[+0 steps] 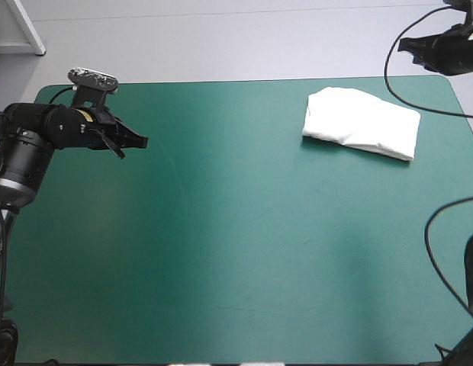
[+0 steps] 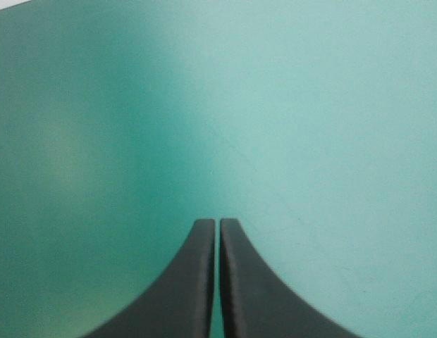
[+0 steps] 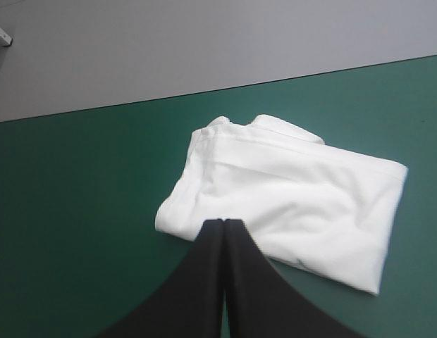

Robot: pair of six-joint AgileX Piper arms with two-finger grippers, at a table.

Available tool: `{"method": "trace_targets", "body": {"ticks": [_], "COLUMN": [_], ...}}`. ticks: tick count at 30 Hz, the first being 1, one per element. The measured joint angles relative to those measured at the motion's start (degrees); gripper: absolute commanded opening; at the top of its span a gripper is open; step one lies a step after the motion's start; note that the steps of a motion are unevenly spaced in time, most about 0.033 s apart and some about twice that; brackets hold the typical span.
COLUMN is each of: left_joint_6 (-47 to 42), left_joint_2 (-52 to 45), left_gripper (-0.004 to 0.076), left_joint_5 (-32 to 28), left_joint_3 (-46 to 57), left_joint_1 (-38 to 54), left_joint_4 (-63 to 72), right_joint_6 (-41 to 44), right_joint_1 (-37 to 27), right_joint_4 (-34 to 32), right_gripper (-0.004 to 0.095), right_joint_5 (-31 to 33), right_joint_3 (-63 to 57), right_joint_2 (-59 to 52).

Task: Fold the cloth

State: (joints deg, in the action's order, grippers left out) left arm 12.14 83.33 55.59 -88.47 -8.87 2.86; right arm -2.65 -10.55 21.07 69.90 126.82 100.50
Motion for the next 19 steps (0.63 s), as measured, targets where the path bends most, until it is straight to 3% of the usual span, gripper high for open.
{"method": "trace_targets", "body": {"ticks": [6,13,19], "left_joint_6": [2.41,5.12,5.12], "left_joint_2": [-2.04,-2.78,-7.49], "left_gripper": [0.0019,0.0019,0.0019], "left_joint_5": [-2.05,-4.18,-11.48], "left_joint_3": [0.21,2.55,15.74], "left_joint_1": [0.00,0.00,0.00], "left_joint_4": [3.76,4.17,4.29], "right_joint_6": [-4.77,-9.22,-14.97], "right_joint_1": [0.05,0.05,0.05], "right_joint_4": [-6.03,-6.26,-5.15], "right_gripper": [-0.0013,-0.0013,-0.0014], "right_joint_5": [-2.22,-19.83,-29.37], "right_joint_3": [-19.34,-50.14,-71.51], "right_joint_2": [-18.95,-39.61,-52.89]}}
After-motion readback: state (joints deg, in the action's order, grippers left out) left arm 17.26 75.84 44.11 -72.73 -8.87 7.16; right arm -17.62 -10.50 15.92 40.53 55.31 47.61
